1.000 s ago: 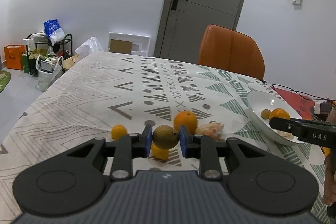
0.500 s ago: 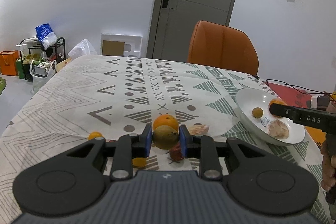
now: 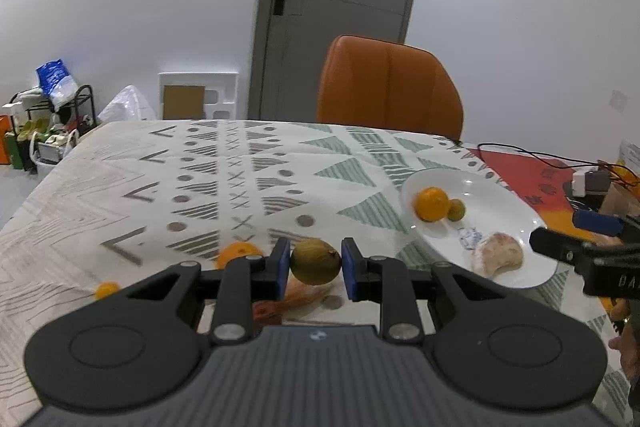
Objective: Organize fruits
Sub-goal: 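Carry the olive-brown fruit into the white bowl and open the left gripper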
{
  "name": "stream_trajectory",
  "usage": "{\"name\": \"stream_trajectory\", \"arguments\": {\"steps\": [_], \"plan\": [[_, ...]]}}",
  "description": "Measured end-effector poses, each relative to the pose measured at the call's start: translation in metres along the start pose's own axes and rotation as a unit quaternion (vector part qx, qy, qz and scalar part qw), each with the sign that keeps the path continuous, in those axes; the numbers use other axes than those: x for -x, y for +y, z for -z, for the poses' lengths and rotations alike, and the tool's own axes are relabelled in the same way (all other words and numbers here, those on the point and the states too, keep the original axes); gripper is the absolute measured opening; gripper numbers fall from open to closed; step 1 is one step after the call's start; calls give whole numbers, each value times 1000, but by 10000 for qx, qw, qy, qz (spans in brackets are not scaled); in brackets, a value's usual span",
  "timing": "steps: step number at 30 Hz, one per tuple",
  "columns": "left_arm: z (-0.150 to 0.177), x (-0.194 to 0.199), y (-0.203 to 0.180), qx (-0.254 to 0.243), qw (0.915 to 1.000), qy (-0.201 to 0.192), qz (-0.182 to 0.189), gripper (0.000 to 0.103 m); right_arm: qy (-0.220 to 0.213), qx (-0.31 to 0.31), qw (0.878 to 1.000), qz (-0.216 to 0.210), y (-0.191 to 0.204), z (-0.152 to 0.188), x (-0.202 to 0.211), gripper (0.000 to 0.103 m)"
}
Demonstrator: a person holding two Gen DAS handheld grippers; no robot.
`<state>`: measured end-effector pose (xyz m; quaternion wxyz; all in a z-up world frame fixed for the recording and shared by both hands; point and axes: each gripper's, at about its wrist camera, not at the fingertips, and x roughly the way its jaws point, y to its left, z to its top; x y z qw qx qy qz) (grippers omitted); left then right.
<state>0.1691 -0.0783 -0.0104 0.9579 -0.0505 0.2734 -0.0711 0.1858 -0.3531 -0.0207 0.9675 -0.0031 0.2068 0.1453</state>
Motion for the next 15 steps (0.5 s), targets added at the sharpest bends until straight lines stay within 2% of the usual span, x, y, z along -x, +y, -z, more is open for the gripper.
{"name": "stream_trajectory", "arguments": {"steps": [4, 15], "plan": [[-4, -5, -14, -86, 9999, -7, 87, 26, 107, -86, 9998, -135, -12, 3, 4, 103], [-9, -21, -46, -331, 9990, 61, 303, 26, -6, -239, 9995, 189, -36, 12, 17, 103]]}}
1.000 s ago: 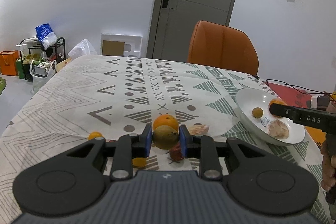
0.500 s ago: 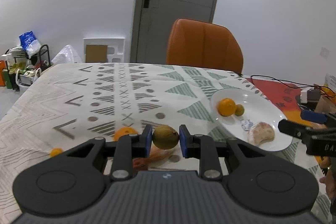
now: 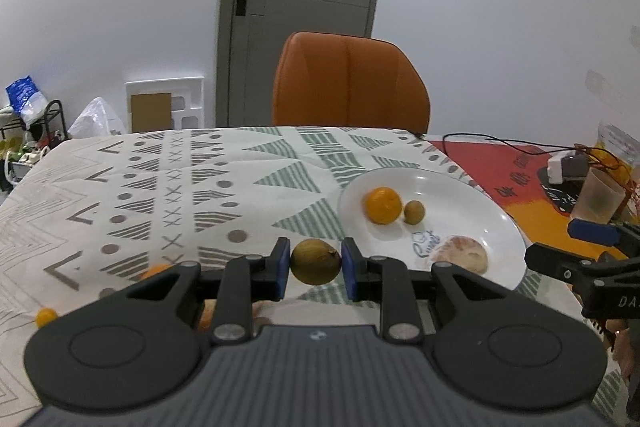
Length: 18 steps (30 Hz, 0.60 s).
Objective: Organize fruits
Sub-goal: 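Carry the olive-brown fruit into the white bowl and open the left gripper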
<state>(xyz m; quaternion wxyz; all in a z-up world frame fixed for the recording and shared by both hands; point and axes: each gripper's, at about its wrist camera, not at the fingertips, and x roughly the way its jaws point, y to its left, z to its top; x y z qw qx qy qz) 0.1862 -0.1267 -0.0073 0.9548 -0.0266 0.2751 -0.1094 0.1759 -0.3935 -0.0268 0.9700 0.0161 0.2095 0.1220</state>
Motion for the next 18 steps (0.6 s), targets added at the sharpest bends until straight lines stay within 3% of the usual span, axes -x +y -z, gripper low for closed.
{"name": "stream_trajectory", "arguments": {"steps": [18], "plan": [[-9, -35, -50, -403, 9989, 103, 224, 26, -5, -303, 9994, 181, -46, 15, 22, 103]]}}
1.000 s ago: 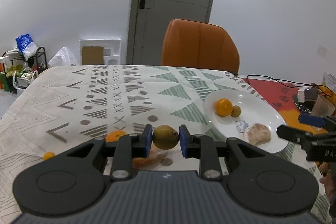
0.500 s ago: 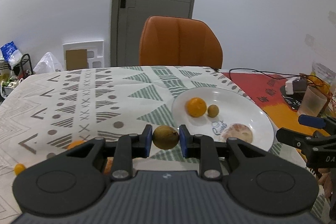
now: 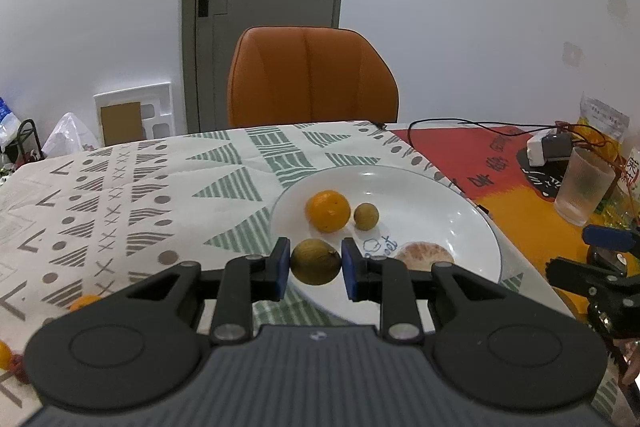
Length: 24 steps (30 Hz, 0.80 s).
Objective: Organize fruits
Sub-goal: 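Carry the olive-brown fruit into the white bowl and open the left gripper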
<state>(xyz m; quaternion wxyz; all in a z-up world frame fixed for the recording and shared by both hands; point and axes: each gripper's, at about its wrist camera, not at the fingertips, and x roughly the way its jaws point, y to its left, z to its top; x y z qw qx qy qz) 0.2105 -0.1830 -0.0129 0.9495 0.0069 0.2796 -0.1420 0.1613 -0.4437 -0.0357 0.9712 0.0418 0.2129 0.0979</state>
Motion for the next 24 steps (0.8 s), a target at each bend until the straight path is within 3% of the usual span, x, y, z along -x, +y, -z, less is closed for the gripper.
{"name": "stream_trajectory", "arguments": {"steps": [15, 24], "plan": [[-4, -25, -23, -232, 9996, 132, -85, 26, -150, -453, 9988, 113, -36, 10, 14, 103], [-4, -29, -23, -264, 9992, 203, -237, 33, -122, -538, 9984, 113, -45, 16, 13, 103]]}}
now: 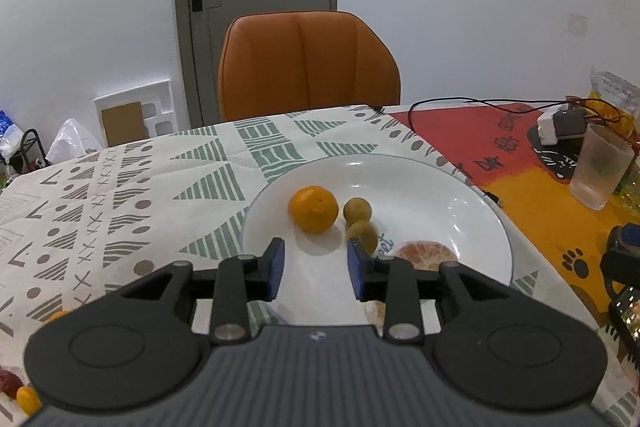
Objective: Organize fruits
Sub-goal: 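Carry the olive-brown fruit into the white bowl and open the left gripper, then withdraw the open left gripper from the bowl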
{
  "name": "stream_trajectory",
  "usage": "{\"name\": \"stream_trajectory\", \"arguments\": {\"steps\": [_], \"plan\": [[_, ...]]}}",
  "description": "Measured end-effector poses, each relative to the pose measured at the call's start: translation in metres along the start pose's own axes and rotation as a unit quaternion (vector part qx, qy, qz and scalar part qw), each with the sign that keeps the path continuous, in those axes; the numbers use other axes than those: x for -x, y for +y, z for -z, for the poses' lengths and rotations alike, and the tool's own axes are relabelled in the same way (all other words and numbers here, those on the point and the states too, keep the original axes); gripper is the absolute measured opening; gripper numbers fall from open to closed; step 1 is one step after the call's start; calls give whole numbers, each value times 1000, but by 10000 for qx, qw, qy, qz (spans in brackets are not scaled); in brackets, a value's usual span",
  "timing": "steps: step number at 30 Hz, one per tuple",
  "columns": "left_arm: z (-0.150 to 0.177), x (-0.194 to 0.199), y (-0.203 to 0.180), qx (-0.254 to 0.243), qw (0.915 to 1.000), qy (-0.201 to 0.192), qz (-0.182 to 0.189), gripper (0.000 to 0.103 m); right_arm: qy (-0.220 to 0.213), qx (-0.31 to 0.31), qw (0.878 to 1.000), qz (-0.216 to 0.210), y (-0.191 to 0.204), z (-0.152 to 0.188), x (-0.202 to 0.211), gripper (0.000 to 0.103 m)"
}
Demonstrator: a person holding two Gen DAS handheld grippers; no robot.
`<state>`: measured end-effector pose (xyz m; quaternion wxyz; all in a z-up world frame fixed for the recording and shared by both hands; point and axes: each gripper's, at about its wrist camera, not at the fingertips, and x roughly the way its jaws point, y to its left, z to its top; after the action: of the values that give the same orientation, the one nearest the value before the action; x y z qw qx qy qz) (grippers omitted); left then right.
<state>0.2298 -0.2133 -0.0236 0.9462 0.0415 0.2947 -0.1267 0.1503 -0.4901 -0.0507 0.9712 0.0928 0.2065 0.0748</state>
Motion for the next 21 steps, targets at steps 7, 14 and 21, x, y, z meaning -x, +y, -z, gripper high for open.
{"name": "stream_trajectory", "arguments": {"steps": [7, 14, 21], "plan": [[2, 6, 8, 71, 9999, -10, -72, 34, -71, 66, 9999, -92, 6, -4, 3, 103], [6, 18, 24, 210, 9996, -12, -205, 65, -35, 167, 9996, -221, 24, -6, -3, 103], [15, 39, 53, 346, 9982, -66, -477, 75, 27, 296, 9987, -416, 50, -8, -11, 103]]}}
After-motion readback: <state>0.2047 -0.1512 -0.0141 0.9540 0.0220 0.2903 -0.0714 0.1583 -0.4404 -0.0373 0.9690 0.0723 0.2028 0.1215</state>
